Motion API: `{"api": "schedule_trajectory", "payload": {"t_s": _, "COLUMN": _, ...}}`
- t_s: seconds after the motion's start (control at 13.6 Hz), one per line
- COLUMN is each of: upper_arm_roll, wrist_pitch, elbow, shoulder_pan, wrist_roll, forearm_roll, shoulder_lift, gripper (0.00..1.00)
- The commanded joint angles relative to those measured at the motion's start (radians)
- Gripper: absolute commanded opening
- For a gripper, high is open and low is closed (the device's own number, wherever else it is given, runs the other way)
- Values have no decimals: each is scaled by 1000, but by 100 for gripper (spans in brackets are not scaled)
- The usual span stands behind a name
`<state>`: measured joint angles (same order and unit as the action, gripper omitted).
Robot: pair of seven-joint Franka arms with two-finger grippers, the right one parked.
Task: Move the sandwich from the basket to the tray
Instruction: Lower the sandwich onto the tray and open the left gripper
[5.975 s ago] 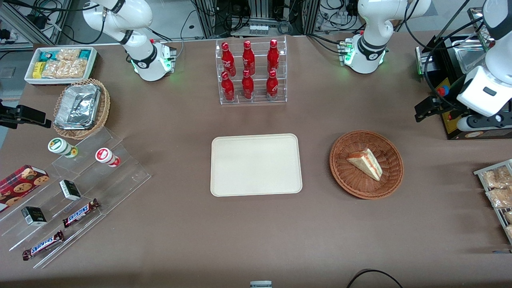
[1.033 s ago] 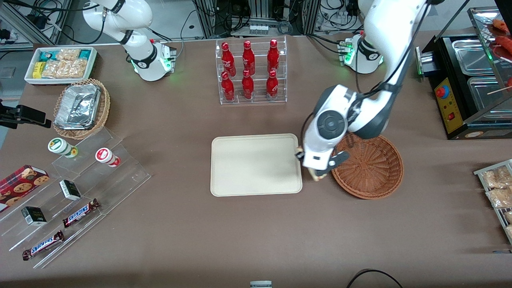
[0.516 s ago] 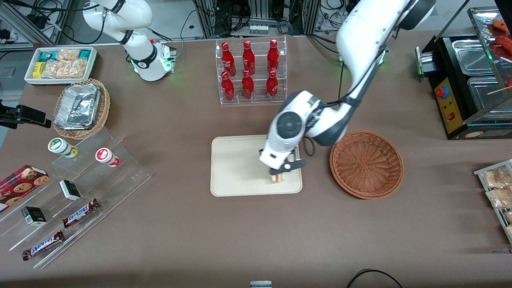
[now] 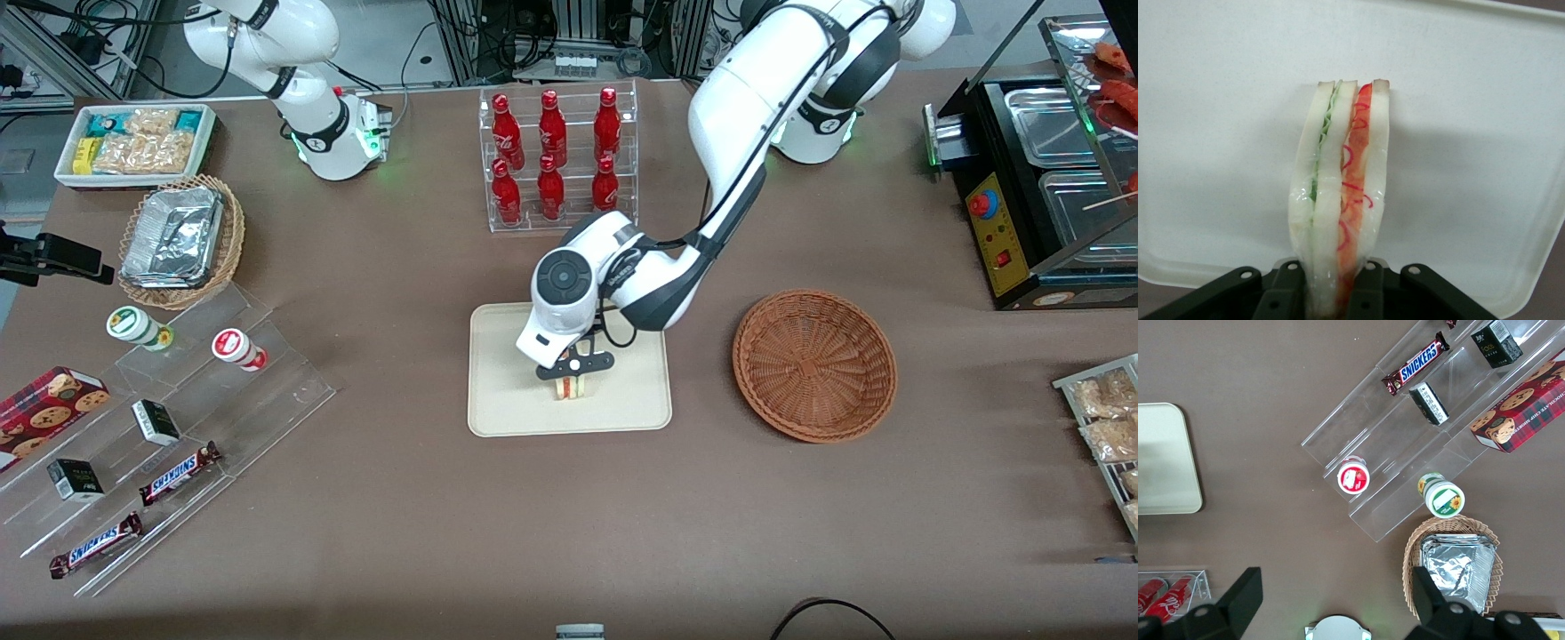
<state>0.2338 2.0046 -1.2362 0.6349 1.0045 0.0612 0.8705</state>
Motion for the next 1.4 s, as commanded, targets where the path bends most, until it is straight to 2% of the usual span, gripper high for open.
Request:
{"api": "schedule_trajectory", "payload": {"t_s": 0.0, "upper_arm_roll": -11, "wrist_pitch": -53, "elbow": 87, "shoulder_pan": 16, "wrist_roll": 34, "forearm_roll": 29, "shoulder_lift": 39, "gripper": 0}}
{"api": "schedule_trajectory", "payload": {"t_s": 0.44, "upper_arm_roll": -11, "wrist_pitch": -26, "elbow": 87, "shoulder_pan": 14, "wrist_roll": 92, "forearm_roll": 48, "shoulder_lift": 67, "gripper": 0}}
{"api": "schedule_trajectory", "payload": {"t_s": 0.52, "upper_arm_roll": -11, "wrist_pitch": -21, "elbow": 86, "shoulder_pan": 14, "wrist_roll": 92, "forearm_roll": 48, "shoulder_lift": 67, "gripper": 22}}
{"api": "schedule_trajectory", "payload": {"t_s": 0.59, "upper_arm_roll": -11, "wrist_pitch": -21, "elbow": 86, "shoulder_pan": 14, "wrist_roll": 92, "forearm_roll": 48, "shoulder_lift": 65, "gripper": 73}}
{"api": "schedule_trajectory", "payload": {"t_s": 0.66, "upper_arm_roll": -11, "wrist_pitch": -21, "elbow": 83, "shoulder_pan": 14, "wrist_roll": 91, "forearm_roll": 48, "shoulder_lift": 64, "gripper": 100}}
{"api": "schedule_trajectory", "payload": {"t_s": 0.96, "upper_arm_roll": -10, "wrist_pitch": -39, "elbow": 86, "shoulder_pan": 9, "wrist_roll": 85, "forearm_roll": 48, "shoulder_lift": 10, "gripper": 100}}
{"api": "schedule_trajectory", "payload": {"t_s": 1.33, "upper_arm_roll": -8, "wrist_pitch": -148, "elbow": 86, "shoulder_pan": -9, "wrist_roll": 72, "forearm_roll": 39, "shoulder_lift": -117, "gripper": 100}}
